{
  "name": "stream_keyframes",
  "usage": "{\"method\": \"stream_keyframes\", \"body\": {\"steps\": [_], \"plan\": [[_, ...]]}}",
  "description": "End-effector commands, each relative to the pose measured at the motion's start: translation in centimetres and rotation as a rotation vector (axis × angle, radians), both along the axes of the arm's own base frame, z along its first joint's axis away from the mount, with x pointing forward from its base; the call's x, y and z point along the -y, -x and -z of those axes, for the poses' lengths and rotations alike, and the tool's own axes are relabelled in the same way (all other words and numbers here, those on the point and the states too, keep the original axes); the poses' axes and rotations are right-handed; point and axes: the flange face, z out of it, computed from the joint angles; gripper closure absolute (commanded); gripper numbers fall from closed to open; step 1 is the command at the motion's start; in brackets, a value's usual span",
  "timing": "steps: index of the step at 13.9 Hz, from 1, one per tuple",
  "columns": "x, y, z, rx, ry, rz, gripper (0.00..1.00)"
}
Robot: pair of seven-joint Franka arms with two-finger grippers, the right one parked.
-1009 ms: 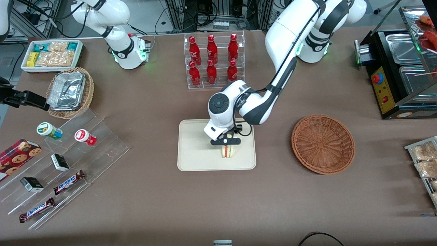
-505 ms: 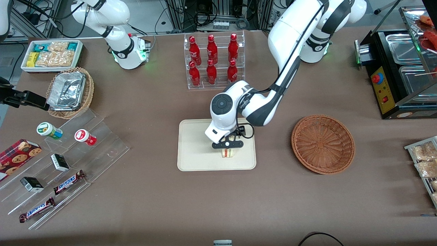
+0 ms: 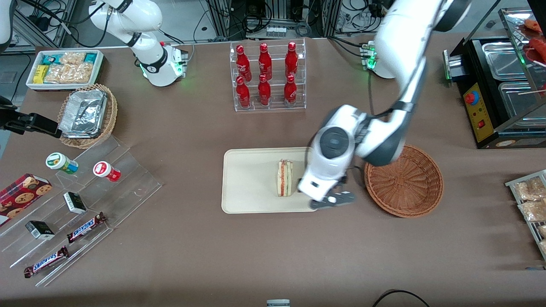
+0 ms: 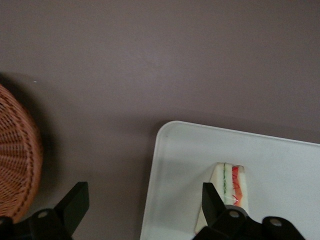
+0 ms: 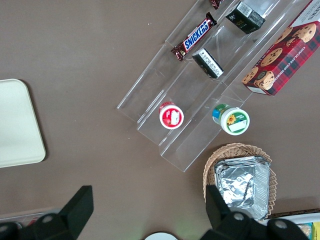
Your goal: Place sandwich from basket to tray
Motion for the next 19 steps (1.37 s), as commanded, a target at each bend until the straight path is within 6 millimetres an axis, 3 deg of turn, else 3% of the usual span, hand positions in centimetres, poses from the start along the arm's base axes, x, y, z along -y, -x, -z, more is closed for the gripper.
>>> {"method": "stream_keyframes", "body": {"steps": [1,4,7,9,13,16,19], "plan": [[-6.4,-0.8,-2.7,-0.062,0.014,0.014,0.0],[-12.1,-1.7,-4.6,-0.079,0.016,0.014,0.0],[-15.9,-1.2,-7.1,-0.118,0.012,0.022,0.0],[-19.3,-1.0,-10.3,-0.097,0.01,-0.008,0.0],[-24.7,2.2,-17.6,-0.127,0.016,0.138,0.0],[-26.4,5.1,-22.2,-0.131,-0.005,0.127,0.0],[-27.0,8.1,-25.3,-0.16,-0.017,0.121,0.0]]}}
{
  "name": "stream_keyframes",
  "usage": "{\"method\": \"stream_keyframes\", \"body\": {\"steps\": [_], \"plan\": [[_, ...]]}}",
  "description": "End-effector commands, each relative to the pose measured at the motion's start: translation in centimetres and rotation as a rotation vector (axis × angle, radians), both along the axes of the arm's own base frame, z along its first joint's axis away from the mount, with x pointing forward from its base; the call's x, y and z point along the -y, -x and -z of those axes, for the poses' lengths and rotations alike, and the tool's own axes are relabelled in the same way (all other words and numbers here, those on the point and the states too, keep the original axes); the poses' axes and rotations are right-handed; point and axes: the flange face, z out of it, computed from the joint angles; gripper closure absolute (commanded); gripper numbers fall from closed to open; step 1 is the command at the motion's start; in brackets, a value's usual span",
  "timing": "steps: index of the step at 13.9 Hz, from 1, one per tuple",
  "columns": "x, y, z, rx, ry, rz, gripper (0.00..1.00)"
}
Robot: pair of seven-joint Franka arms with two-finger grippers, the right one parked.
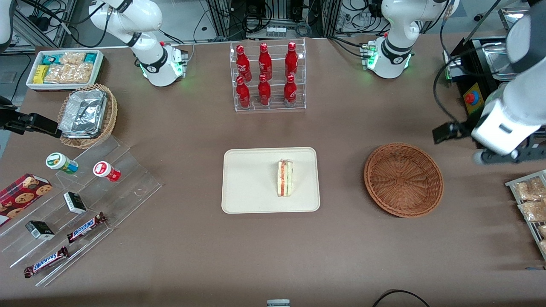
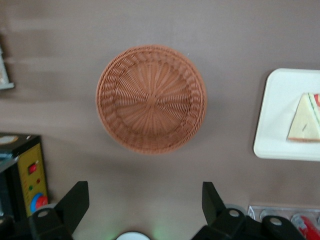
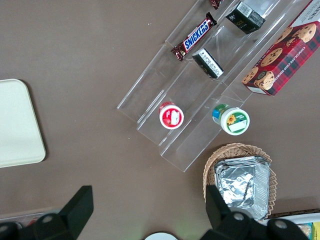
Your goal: Place sandwich from basket to tray
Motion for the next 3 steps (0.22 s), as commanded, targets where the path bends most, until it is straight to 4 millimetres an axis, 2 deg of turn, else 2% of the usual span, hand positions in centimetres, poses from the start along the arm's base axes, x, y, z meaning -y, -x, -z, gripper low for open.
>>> {"method": "stream_keyframes", "body": {"steps": [1,2,3], "plan": [[-0.5,3.0,-1.8,-0.032,-0.011,0.009,0.0],[-0.6,3.6,-2.0,-0.038,-0.014,0.009,0.0],[-1.7,3.8,-1.8,-0.043,-0.016,-0.009,0.0]]}}
